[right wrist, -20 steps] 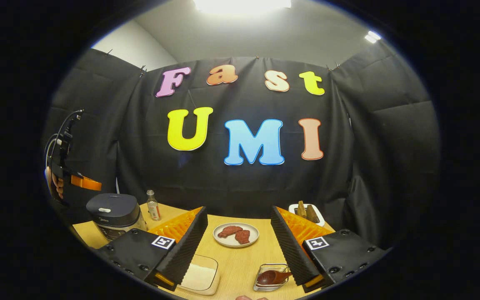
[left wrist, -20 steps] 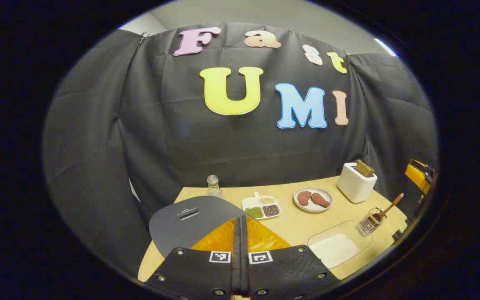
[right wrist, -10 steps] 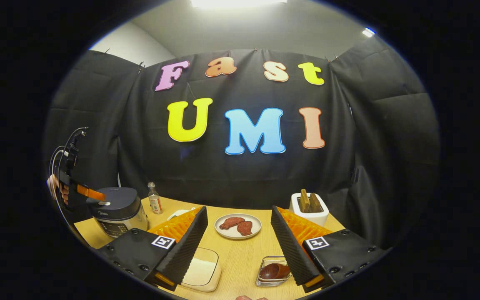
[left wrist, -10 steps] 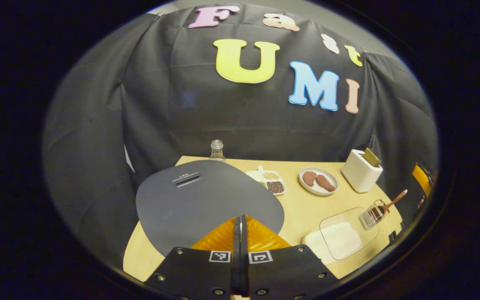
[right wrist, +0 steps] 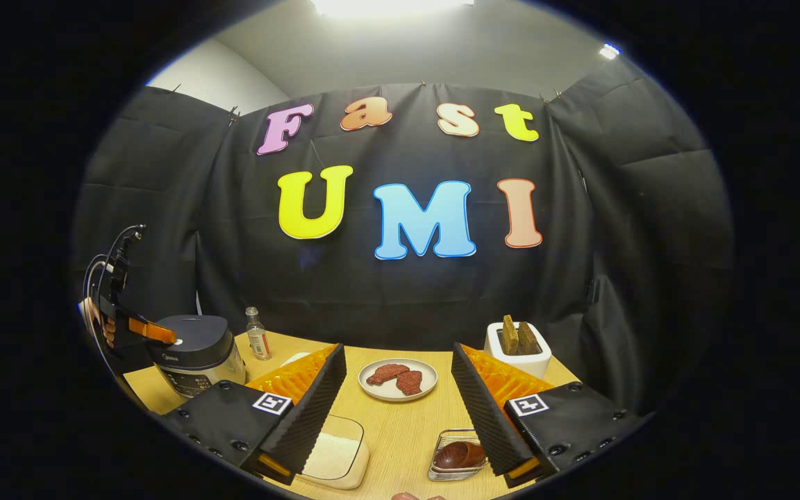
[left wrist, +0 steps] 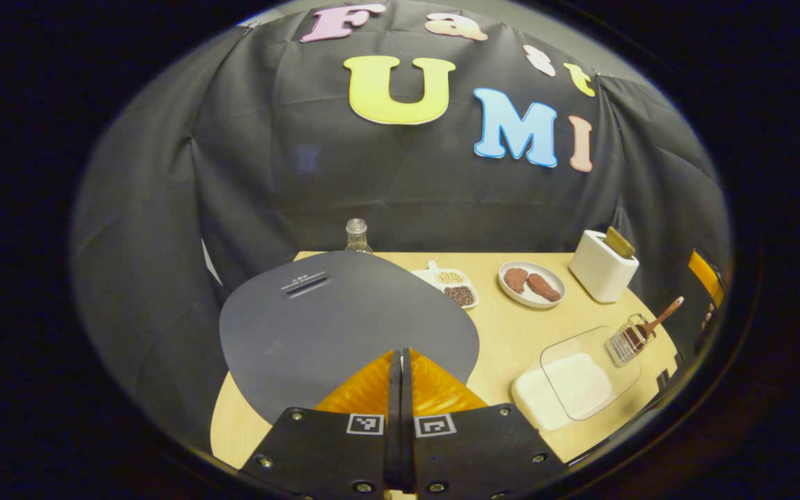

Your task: Close the left gripper, press the button to open the rice cooker; take a wooden spoon from the chopstick holder with the right hand, scoop a spoonful of rice and pour it into the rice cooker, then put the wooden spoon back into the chopstick holder.

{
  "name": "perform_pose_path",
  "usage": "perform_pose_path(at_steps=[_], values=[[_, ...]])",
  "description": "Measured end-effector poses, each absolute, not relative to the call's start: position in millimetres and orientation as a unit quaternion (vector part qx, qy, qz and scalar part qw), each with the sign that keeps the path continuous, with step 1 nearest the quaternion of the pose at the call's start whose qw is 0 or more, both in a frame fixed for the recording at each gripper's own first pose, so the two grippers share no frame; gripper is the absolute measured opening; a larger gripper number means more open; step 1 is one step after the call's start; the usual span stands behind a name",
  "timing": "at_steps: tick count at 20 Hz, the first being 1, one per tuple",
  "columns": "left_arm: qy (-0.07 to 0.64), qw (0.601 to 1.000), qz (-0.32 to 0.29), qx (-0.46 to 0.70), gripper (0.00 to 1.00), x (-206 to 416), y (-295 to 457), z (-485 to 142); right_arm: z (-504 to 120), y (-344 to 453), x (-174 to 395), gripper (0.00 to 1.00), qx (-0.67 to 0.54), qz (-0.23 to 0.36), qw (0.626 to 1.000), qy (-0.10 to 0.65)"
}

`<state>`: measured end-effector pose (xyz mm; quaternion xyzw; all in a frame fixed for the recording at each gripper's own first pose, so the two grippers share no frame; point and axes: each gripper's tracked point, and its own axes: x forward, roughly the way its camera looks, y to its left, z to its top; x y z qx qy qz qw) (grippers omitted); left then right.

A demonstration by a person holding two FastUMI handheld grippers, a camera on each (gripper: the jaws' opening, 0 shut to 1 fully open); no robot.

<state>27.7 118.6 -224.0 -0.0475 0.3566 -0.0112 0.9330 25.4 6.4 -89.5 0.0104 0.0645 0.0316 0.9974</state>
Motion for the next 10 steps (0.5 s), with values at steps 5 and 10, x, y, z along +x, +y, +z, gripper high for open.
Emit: perform_pose_path(at_steps=[5,10], values=[[0.359,0.932,-0.015,-0.042,0.02,29,117,-230,-97,4,25,0.97,0.011,0.029,0.997,0.07],[0.358,0.934,-0.011,0.002,0.02,28,114,-231,-101,0,23,0.97,0.014,0.025,0.997,0.074]])
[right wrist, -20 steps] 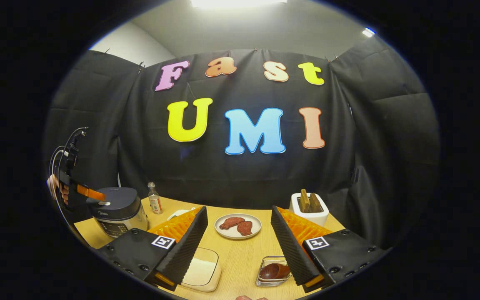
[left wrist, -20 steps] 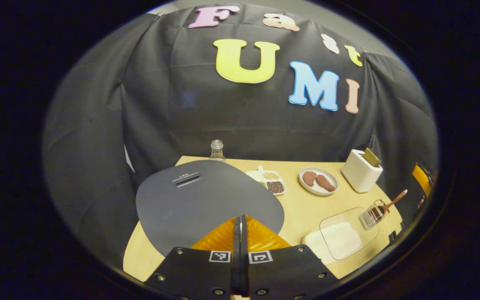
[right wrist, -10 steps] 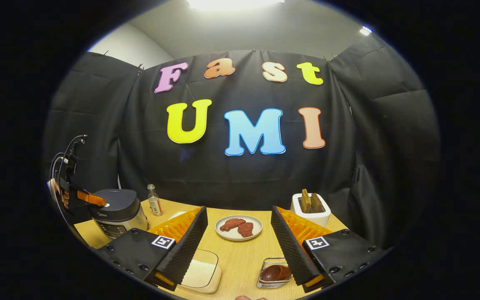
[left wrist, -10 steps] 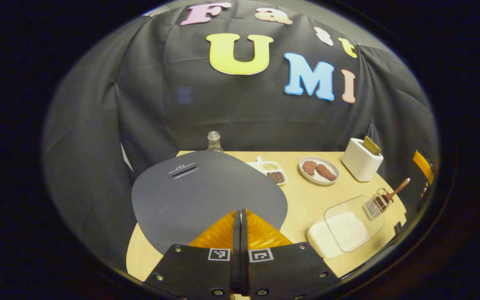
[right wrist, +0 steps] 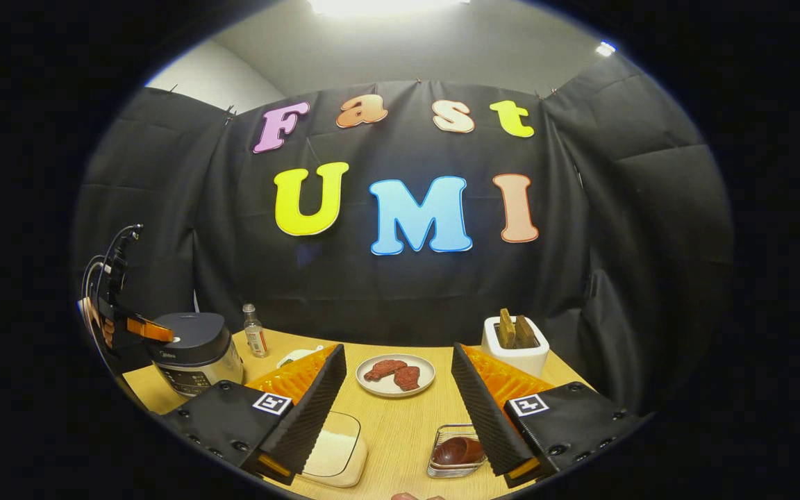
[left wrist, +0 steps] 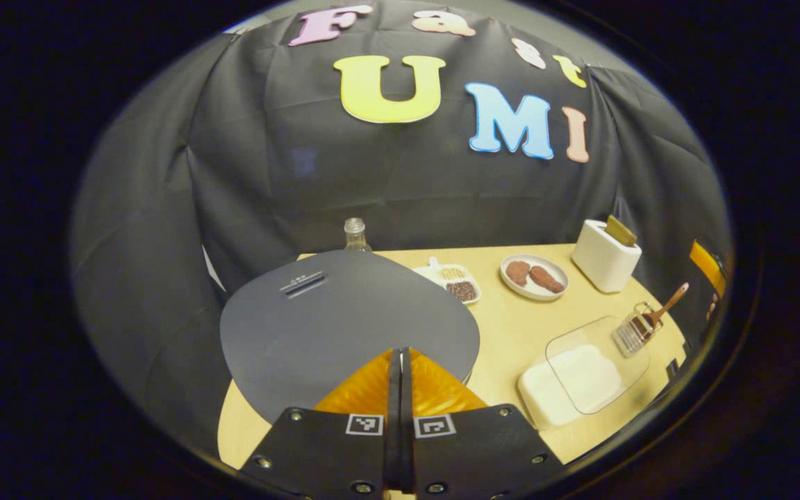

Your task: Close the left gripper, press the button to open the rice cooker; take a wooden spoon from the chopstick holder with the right hand, scoop a spoonful of rice and pour it into the rice cooker, then put the wooden spoon back into the chopstick holder.

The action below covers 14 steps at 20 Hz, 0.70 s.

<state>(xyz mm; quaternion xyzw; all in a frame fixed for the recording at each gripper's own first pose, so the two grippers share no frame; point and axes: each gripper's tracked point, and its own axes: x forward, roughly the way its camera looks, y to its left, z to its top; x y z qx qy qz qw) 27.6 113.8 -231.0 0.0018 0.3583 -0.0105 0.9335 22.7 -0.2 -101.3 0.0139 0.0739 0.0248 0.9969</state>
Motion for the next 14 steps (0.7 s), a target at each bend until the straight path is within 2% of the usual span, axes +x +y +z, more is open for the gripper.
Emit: perform_pose_path(at_steps=[5,12,14], values=[[0.309,0.951,0.014,-0.001,0.02,35,124,-192,-94,-7,20,0.98,0.006,0.019,0.997,0.07],[0.133,0.985,0.11,0.024,0.01,32,171,-36,-84,-9,16,0.98,0.013,0.021,0.998,0.056],[0.087,0.988,0.129,0.02,0.0,20,172,-15,-85,-9,16,0.98,0.021,0.023,0.998,0.058]])
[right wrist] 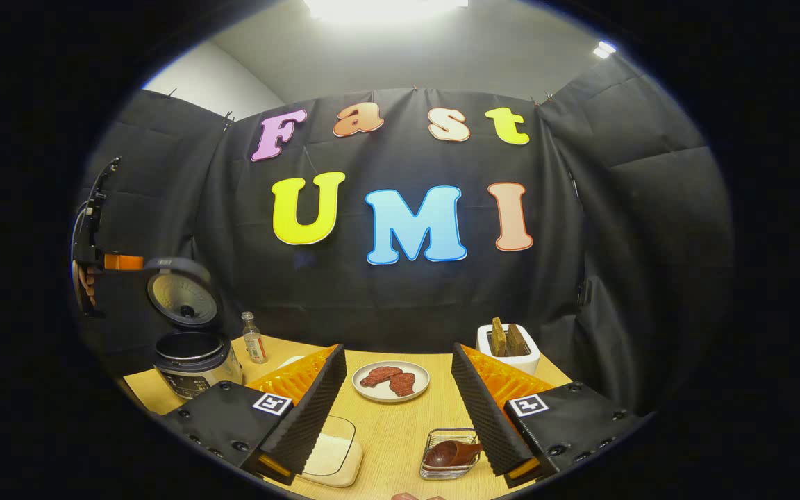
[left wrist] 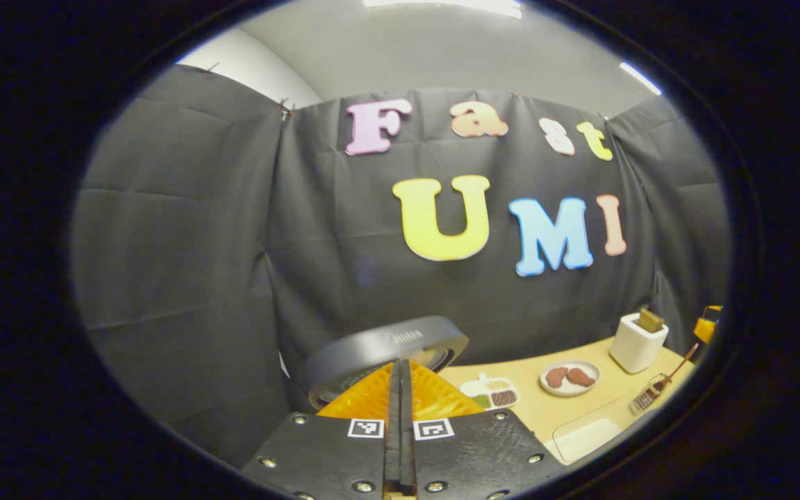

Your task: Close the left gripper, press the button to open the rice cooker; take a wooden spoon from the chopstick holder with the right hand, scoop a spoonful of rice and pour it into the rice cooker, then put the wooden spoon back into the chopstick holder.

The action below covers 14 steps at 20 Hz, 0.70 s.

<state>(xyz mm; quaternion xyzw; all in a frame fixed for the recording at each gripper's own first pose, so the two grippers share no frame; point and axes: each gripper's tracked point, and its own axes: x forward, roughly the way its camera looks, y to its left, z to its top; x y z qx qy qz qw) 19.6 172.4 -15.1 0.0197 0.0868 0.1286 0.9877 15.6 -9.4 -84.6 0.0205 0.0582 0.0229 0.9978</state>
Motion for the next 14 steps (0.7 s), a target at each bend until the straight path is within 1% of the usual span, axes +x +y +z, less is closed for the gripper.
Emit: perform_pose_path(at_steps=[2,5,7,9,12,13,14], values=[[0.052,0.989,0.138,0.012,0.01,7,165,-2,-81,-9,14,0.98,0.027,0.025,0.998,0.055],[0.038,0.99,0.139,-0.014,0.0,-18,157,0,-77,-12,11,0.97,0.026,0.028,0.998,0.049],[0.033,0.991,0.131,-0.002,0.11,-28,141,-5,-77,-17,11,0.98,0.027,0.025,0.998,0.049],[0.024,0.993,0.115,0.029,0.34,-29,121,-9,-80,-27,10,0.98,0.022,0.017,0.998,0.057],[0.02,0.993,0.101,0.06,0.97,-31,93,-17,-76,-53,8,0.98,0.011,-0.01,0.998,0.066],[0.018,0.994,0.094,0.057,0.96,-30,81,-19,-76,-62,9,0.98,0.01,-0.02,0.997,0.07],[0.019,0.995,0.083,0.048,0.97,-29,68,-22,-77,-71,9,0.98,0.014,-0.03,0.997,0.075]])
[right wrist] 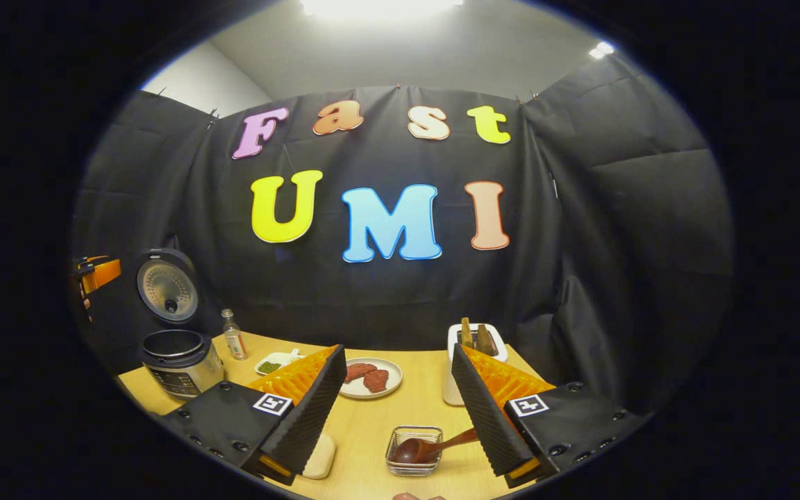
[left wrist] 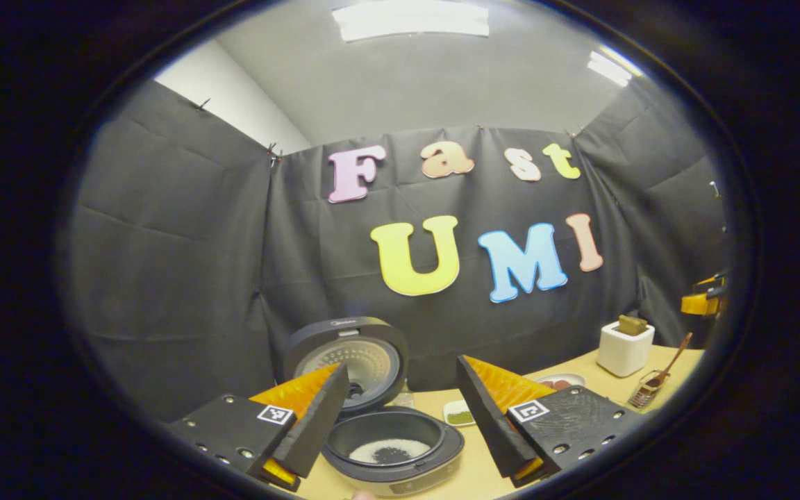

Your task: Close the left gripper, press the button to open the rice cooker; take a wooden spoon from the chopstick holder with the right hand, scoop a spoonful of rice and pour it into the rice cooker, then put the wooden spoon back into the chopstick holder.

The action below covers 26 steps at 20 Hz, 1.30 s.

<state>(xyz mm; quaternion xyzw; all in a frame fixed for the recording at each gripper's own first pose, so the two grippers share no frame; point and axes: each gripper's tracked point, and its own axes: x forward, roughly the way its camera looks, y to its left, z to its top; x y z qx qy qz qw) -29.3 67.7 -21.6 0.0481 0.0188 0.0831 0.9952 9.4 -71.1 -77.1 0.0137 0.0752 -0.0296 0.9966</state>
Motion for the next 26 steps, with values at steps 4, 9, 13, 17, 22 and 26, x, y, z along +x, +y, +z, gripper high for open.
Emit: perform_pose_path(at_steps=[4,9,13,17,22,26], values=[[0.014,0.999,0.05,0.017,0.98,-29,33,-34,-86,-103,13,0.98,0.036,-0.06,0.993,0.095],[0.037,0.998,0.049,0.003,0.97,-24,15,-65,-108,-147,15,0.98,0.055,-0.1,0.988,0.103],[0.041,0.998,0.044,-0.033,0.96,-19,12,-80,-136,-177,7,0.98,0.104,-0.124,0.981,0.104],[0.036,0.996,0.052,-0.062,0.96,-24,14,-90,-170,-181,2,0.98,0.147,-0.113,0.976,0.117],[0.064,0.992,0.063,-0.087,0.96,-32,22,-115,-208,-173,12,0.98,0.162,-0.095,0.973,0.133],[0.075,0.992,0.071,-0.079,0.96,-36,23,-123,-232,-156,23,0.98,0.202,-0.072,0.967,0.135]])
